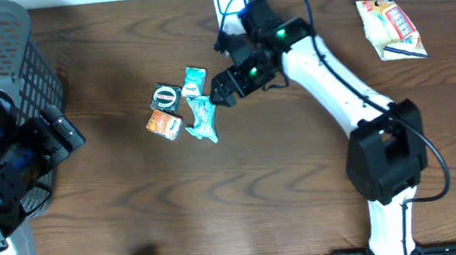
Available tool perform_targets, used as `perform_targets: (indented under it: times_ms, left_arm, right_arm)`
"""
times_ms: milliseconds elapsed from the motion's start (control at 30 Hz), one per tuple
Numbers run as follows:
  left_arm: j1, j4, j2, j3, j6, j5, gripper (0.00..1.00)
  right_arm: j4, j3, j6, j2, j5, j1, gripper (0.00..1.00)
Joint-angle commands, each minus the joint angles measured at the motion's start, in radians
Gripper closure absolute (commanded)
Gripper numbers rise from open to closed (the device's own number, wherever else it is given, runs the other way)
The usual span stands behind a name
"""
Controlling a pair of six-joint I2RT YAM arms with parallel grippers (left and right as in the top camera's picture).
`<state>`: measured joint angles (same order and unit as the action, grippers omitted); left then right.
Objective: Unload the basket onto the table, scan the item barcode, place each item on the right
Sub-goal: 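Release the snack bag at top right and reach toward the wipes packet, then grasp the mint-green wipes packet with the right gripper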
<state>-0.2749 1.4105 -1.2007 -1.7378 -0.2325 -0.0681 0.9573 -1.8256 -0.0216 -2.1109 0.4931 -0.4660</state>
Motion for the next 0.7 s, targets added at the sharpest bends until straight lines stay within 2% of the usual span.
perform_targets:
  times_ms: [0,67,167,267,367,467,667]
  left_arm:
    - [-0.005,0.002,0.000,0.009,-0.002,0.009,0.02]
    - [-0.005,0.002,0.000,0.009,-0.002,0.009,0.02]
    - [-0.005,0.002,0.000,0.009,-0.002,0.009,0.02]
    - [-0.005,0.002,0.000,0.009,-0.002,0.009,0.02]
    - [-0.005,0.002,0.000,0.009,-0.002,0.009,0.02]
    - [-0.005,0.002,0.000,0.009,-0.002,0.009,0.02]
    - [-0.005,0.002,0.000,0.009,-0.002,0.009,0.03]
  right_arm:
    - [0.010,0.004,0.078,-0.014,0.015,-0.027,0.01]
    - [0.017,0.006,0.078,-0.015,0.014,-0.046,0.03]
    - [0.020,0.006,0.079,-0.015,0.008,-0.072,0.18]
    - [0.020,0.006,0.082,-0.015,-0.003,-0.096,0.23]
    - [0.020,0.006,0.151,-0.015,-0.092,-0.121,0.26]
    - [0.020,0.006,0.252,-0.016,-0.208,-0.145,0.36]
    - [0.012,0.006,0.394,-0.016,-0.324,-0.188,0.35]
